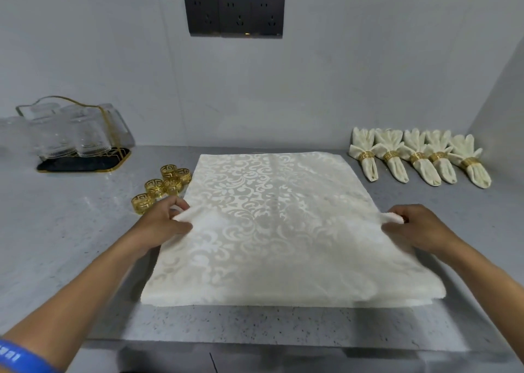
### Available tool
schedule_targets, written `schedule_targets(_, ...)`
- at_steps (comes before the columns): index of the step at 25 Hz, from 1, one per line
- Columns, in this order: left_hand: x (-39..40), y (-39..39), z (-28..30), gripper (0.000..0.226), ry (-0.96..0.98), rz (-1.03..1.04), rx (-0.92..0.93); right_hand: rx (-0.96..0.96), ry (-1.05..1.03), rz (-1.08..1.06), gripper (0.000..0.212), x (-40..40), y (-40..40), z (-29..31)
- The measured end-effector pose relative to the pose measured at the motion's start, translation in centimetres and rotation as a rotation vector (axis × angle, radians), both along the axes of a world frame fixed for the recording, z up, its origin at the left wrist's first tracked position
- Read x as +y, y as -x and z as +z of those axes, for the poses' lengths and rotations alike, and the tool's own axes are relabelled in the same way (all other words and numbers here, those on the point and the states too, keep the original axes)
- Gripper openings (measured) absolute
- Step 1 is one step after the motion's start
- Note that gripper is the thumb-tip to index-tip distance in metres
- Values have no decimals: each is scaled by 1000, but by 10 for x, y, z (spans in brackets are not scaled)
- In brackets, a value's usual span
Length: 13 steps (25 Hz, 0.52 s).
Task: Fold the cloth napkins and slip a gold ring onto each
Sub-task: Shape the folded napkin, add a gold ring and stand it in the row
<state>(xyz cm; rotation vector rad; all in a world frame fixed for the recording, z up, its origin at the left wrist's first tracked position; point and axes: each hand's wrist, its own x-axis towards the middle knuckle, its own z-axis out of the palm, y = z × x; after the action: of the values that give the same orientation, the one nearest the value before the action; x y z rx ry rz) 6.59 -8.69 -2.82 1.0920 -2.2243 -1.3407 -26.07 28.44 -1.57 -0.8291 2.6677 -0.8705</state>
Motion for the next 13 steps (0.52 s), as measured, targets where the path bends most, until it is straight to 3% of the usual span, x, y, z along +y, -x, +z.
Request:
schedule_targets(3,-11,5,-5,39,37,115,69,17,35,-25,10,-24,13,-11)
schedule_targets(8,-30,27,-17,52,325,97,-35,109,29,-100,6,-56,40,-29)
schedule_targets(13,-36,34,-27,55,552,96,-104,245,-1,-164,25,-66,49,-37)
